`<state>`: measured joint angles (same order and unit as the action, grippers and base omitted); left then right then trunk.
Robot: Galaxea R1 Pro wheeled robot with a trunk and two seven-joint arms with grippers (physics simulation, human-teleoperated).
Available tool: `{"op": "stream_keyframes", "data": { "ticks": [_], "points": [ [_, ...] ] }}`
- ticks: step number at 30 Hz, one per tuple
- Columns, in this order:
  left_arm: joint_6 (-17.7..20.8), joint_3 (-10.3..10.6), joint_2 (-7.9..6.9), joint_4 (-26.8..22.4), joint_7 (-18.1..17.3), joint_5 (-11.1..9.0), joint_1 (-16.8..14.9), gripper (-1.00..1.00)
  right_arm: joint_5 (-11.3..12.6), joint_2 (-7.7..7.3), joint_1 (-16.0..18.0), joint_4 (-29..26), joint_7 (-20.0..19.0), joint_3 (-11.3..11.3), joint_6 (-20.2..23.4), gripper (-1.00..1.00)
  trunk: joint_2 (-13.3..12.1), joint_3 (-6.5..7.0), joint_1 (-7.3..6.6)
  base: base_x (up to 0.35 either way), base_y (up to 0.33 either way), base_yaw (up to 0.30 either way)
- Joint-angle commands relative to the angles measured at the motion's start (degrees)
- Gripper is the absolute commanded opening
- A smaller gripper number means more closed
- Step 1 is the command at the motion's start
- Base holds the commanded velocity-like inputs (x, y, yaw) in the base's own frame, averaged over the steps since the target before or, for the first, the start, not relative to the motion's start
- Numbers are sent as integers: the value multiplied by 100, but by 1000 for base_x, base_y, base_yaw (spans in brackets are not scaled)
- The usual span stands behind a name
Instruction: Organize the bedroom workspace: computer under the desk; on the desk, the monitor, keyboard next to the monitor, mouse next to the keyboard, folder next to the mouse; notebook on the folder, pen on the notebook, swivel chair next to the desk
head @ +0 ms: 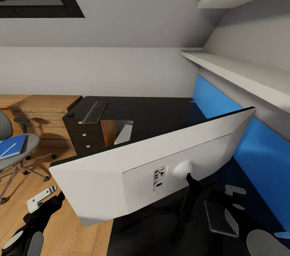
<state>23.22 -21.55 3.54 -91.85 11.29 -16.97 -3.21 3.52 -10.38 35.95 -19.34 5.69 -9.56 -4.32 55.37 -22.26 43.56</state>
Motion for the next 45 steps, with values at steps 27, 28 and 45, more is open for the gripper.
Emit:
{"op": "stream_keyframes", "data": {
  "ticks": [27,28,45],
  "points": [
    [25,-15,6,-9,31,-62,-4,100,26,1,9,141,15,7,359,100,3,-7,1,-88,0,0],
    [25,-14,6,-9,31,-61,-4,100,26,1,9,141,14,7,360,100,3,-7,1,-75,0,0],
    [25,-10,6,-9,30,-62,-5,100,26,9,9,150,11,11,345,100,3,-7,1,-188,0,0]
  ]
}}
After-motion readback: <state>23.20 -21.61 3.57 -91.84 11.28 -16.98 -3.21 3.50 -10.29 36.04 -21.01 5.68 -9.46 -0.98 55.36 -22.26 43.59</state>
